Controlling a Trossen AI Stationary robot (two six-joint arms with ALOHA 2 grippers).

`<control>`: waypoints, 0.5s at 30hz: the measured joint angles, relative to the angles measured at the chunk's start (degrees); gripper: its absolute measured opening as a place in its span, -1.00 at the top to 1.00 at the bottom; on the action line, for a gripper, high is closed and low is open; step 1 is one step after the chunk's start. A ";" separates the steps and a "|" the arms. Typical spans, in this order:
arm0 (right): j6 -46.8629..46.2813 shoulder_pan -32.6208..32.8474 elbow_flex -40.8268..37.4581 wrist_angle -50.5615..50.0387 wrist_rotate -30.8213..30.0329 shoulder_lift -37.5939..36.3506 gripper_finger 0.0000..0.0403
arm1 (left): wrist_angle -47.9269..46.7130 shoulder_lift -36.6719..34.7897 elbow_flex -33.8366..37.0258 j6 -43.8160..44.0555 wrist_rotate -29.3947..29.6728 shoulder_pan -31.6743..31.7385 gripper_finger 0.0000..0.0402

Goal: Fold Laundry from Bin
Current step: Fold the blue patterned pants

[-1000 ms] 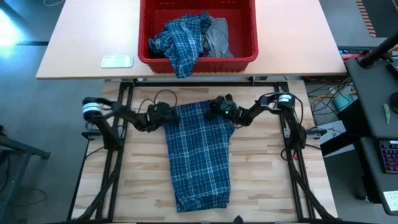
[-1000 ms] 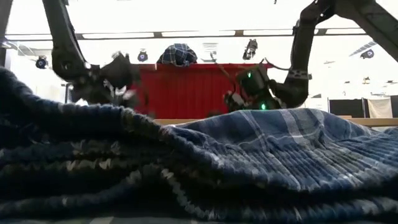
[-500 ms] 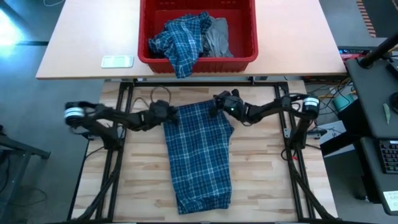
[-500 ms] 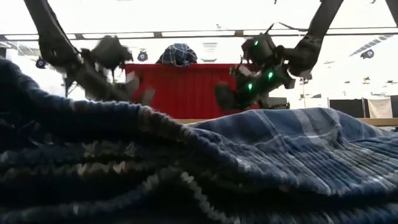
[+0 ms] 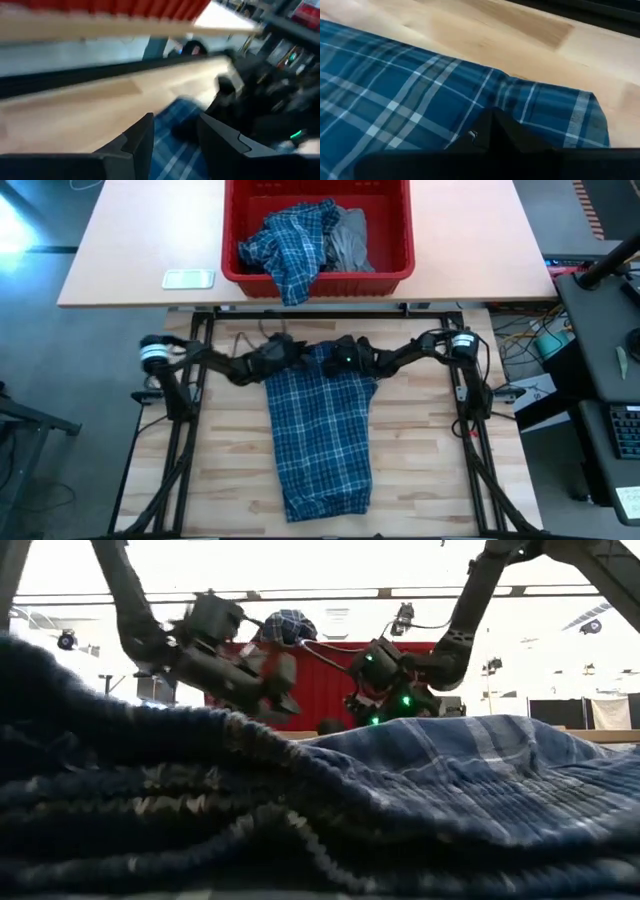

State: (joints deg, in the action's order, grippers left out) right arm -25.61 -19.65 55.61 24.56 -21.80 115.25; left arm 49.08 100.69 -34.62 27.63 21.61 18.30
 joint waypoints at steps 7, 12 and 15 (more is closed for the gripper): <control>5.73 0.53 -1.69 -5.29 -3.57 -5.19 0.96 | -3.15 12.85 -8.75 -0.19 -4.04 0.57 0.33; 9.75 0.91 -6.02 -1.41 -3.67 -13.56 0.96 | -5.28 17.51 -10.06 0.67 -3.55 1.01 0.33; 9.70 0.77 -11.99 4.73 -3.69 -16.36 0.95 | -5.20 17.46 -9.65 -0.08 -3.17 0.99 0.33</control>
State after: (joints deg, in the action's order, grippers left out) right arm -15.90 -18.88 43.62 29.30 -25.49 98.89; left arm 43.88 118.15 -44.27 27.55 18.44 19.29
